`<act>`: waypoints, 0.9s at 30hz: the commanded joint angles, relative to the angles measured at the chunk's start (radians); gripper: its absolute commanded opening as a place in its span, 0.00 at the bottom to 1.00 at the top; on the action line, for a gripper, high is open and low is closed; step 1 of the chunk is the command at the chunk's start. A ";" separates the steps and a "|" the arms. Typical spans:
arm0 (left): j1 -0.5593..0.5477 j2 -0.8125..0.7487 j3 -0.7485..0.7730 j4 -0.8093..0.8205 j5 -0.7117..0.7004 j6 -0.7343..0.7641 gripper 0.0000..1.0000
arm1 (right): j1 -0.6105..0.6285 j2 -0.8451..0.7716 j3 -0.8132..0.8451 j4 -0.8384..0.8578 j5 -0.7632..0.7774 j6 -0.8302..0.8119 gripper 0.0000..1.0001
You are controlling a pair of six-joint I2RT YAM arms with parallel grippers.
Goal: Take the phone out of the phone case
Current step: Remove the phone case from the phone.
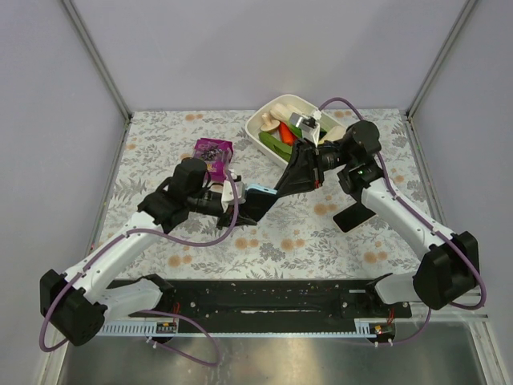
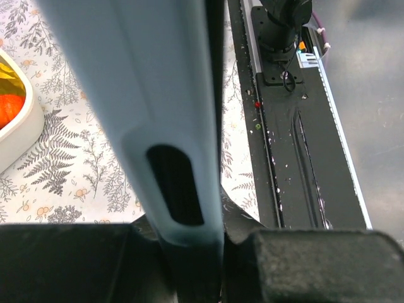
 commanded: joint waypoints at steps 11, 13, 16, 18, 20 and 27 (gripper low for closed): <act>-0.053 -0.024 0.069 -0.022 -0.079 0.096 0.00 | 0.029 0.013 0.047 -0.218 0.074 -0.145 0.01; -0.055 -0.021 0.072 -0.022 -0.082 0.073 0.00 | 0.029 0.001 0.068 -0.344 0.100 -0.250 0.03; -0.053 -0.016 0.061 0.004 -0.099 0.022 0.00 | 0.029 -0.021 0.137 -0.683 0.178 -0.508 0.20; -0.047 -0.017 0.047 0.031 -0.110 -0.016 0.00 | 0.029 -0.045 0.180 -0.839 0.236 -0.644 0.32; -0.032 -0.019 0.026 0.076 -0.093 -0.063 0.00 | 0.029 -0.068 0.208 -0.930 0.285 -0.736 0.42; 0.028 -0.016 -0.011 0.205 0.019 -0.232 0.00 | 0.029 -0.142 0.216 -1.025 0.377 -0.847 0.47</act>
